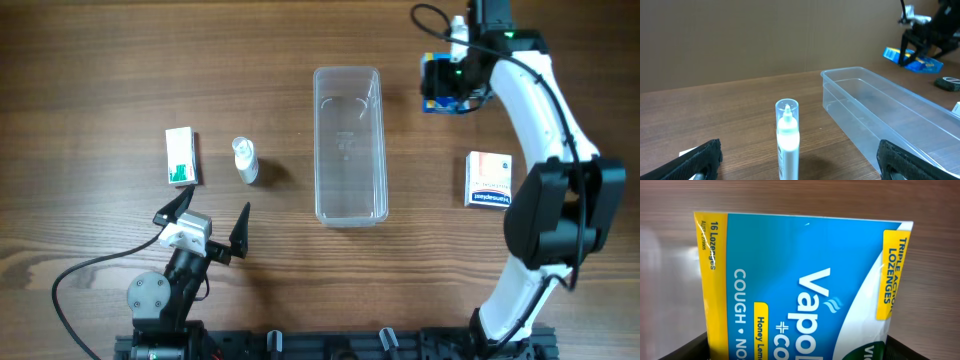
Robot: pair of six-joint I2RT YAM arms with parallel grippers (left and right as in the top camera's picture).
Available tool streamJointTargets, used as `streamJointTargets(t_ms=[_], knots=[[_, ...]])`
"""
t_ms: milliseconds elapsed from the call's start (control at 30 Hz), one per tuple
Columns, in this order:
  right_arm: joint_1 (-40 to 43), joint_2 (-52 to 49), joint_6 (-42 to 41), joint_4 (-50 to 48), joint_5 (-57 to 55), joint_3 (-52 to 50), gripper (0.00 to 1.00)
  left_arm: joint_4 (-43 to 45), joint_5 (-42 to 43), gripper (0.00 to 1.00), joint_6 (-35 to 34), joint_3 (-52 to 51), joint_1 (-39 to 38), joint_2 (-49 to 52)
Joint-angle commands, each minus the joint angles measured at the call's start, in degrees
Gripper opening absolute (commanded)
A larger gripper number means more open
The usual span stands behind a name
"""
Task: Pack container
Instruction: 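Carry the pack left and lower it into the clear container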
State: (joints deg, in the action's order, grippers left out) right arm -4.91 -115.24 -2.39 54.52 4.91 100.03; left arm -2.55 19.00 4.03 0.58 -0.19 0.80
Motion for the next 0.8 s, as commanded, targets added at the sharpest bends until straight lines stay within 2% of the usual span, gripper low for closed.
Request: streamJointTargets(t_ms=[0,200,333,467,767], knots=[[-5.62,4.07,-3.19,1.49,1.53,0.90,0.80,-0.07,0.70,1.00,0.70,-0.26,0.46,-0.15],[-14.60,4.46,-10.47,1.62,-4.55,0.90,0.80,-0.07,0.70,1.00,0.68,-0.26,0.46,-0.15],[-17.90,4.44,-14.23,0.68,-5.64,0.87,0.80,-0.07,0.70,1.00,0.68,-0.26,0.46,-0.15],[-21.24,4.07,-17.84,-0.33,-12.63,0.74,0.81,-0.07,0.70,1.00,0.68,-0.26,0.46,-0.15],[-22.99,4.00,-20.28,-6.14,-13.05,-3.91,0.81,-0.07,0.70,1.00,0.68,-0.26,0.46,-0.15]])
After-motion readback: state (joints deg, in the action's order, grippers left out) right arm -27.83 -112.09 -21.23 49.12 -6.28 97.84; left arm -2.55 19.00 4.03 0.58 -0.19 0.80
